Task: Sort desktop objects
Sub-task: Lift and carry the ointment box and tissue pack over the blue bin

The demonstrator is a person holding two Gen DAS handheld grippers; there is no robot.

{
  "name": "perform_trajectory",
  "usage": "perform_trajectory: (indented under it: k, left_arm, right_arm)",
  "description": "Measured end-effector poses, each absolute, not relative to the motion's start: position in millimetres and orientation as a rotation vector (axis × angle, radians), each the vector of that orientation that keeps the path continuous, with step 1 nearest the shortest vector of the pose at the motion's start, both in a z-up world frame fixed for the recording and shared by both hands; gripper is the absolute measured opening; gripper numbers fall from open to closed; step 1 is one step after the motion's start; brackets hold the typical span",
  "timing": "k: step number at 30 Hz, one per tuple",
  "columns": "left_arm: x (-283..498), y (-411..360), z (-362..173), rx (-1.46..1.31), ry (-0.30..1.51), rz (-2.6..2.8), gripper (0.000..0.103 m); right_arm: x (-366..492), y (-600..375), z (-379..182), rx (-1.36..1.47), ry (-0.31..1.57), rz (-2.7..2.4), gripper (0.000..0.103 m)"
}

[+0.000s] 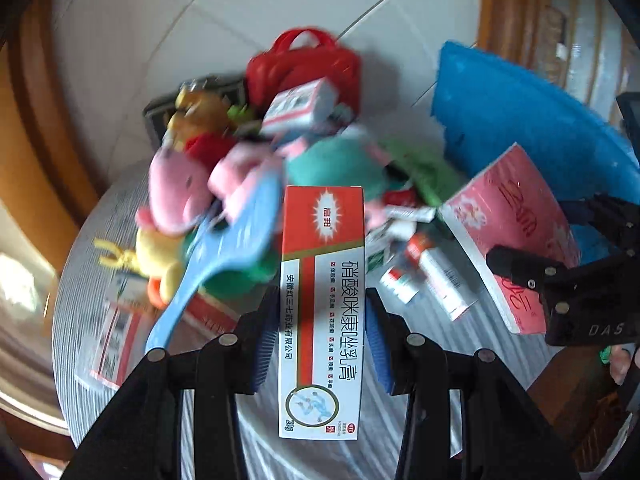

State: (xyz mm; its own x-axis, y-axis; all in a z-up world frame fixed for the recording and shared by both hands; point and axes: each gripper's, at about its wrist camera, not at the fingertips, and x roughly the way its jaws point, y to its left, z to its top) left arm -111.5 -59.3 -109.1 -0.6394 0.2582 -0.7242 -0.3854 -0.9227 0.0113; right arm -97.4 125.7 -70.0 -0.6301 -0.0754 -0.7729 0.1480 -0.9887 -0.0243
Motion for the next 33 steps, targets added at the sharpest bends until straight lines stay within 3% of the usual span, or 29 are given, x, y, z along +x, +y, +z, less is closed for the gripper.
perform_trajectory:
  k: [11,19,26,33]
  left_arm:
    - [-92,65,-22,-0.757,0.299,2.533,0.041]
    - [-75,218,27,-0.621,0.288,2.503,0.041]
    - [-59,345,53,-0.593,0.299,2.445,0.041]
    - [-45,436,38,-0.671,0.417,2.358,0.041]
  right_arm:
    - [-56,236,26,0.945,0.061,-3.043,0.092]
    - [-27,371,74,0.751,0.081,-3.216,0.092]
    - [-15,485,76,0.788,0.154,-3.33,0.092]
    - [-9,565,50,0.935,0.129,-3.363,0.092]
